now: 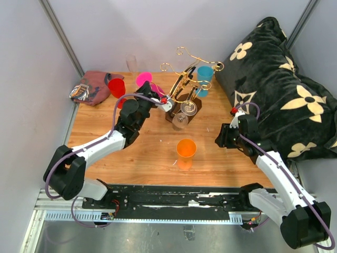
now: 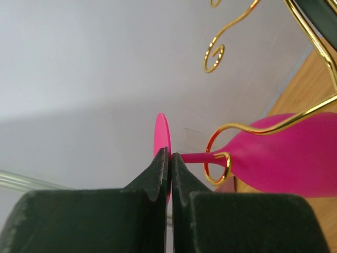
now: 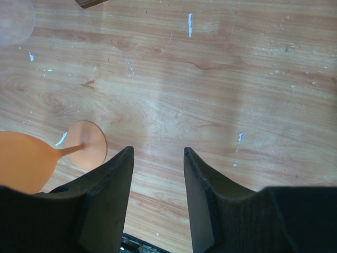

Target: Take the wine glass off the wine glass rack

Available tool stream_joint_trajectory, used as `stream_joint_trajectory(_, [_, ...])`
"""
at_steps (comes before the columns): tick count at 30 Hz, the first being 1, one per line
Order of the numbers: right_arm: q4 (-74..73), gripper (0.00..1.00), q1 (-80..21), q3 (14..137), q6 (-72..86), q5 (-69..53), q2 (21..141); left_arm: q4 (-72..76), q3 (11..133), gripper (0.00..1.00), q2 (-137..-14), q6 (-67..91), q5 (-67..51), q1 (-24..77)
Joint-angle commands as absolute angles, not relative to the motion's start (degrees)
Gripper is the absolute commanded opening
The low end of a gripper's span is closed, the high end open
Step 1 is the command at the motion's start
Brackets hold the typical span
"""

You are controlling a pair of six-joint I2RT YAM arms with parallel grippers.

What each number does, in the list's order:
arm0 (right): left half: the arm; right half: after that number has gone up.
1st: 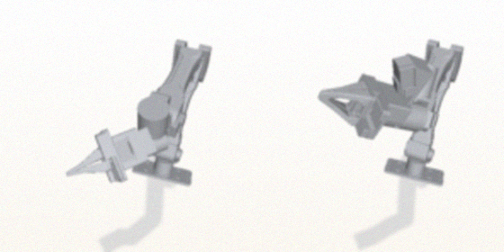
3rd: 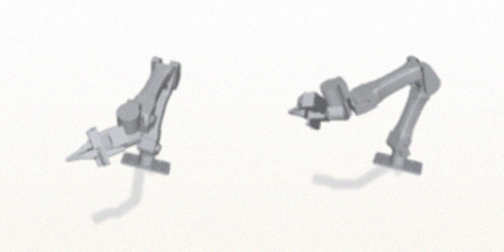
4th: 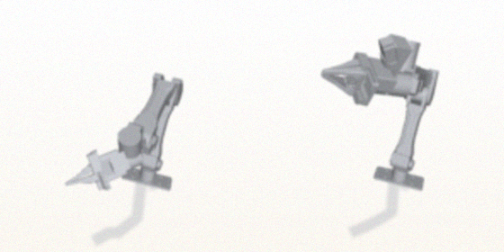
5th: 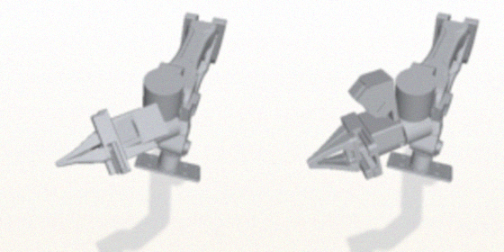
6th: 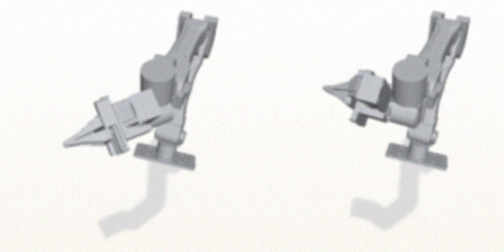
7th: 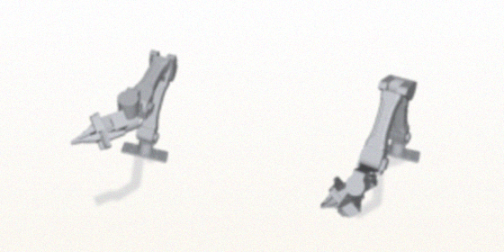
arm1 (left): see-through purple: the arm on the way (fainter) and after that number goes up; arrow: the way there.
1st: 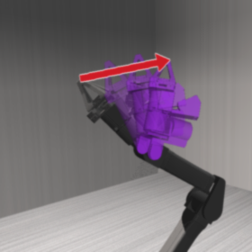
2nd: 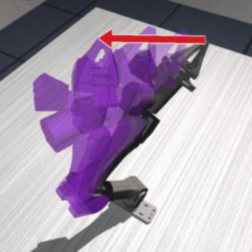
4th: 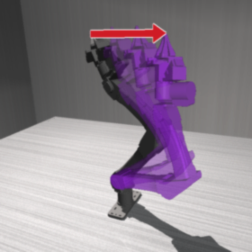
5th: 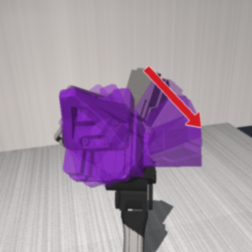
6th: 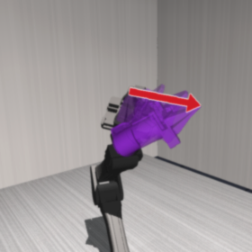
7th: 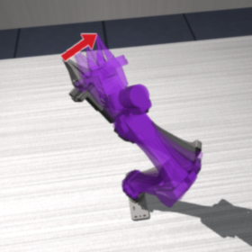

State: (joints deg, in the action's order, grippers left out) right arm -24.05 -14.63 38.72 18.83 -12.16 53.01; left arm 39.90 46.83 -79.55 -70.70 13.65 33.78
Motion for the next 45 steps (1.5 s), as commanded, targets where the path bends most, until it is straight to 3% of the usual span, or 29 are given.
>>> stream_joint_trajectory(1, [-24.4,0.44,-15.4,38.7,17.8,-11.5,52.4,49.5,49.2,0.01,-79.7,-69.6,10.3,33.8])
stream_joint_trajectory(9, [-24.3,0.44,-15.4,38.9,17.8,-11.4,52.7,48.5,47.1,0.01,-75.5,-63.1,1.8,35.0])
stream_joint_trajectory(19, [-23.6,0.44,-15.4,38.4,18.1,-11.7,53.0,38.3,41.3,0.01,-62.9,-57.8,1.0,36.8])
stream_joint_trajectory(27, [-22.1,0.44,-15.4,39.0,19.4,-13.7,54.7,34.9,39.0,0.01,-60.0,-59.1,3.1,36.8])
stream_joint_trajectory(35, [-22.9,0.43,-15.4,38.7,19.2,-13.5,53.7,28.8,38.8,0.00,-50.7,-44.6,-0.5,36.8])
stream_joint_trajectory(40, [-22.5,0.44,-15.4,39.0,19.2,-13.8,54.0,18.4,42.7,0.01,-47.2,-32.1,2.7,36.8])
stream_joint_trajectory(45, [-22.3,0.44,-15.4,39.1,19.0,-14.5,54.2,8.1,44.8,0.01,-46.6,-29.1,3.0,36.7])
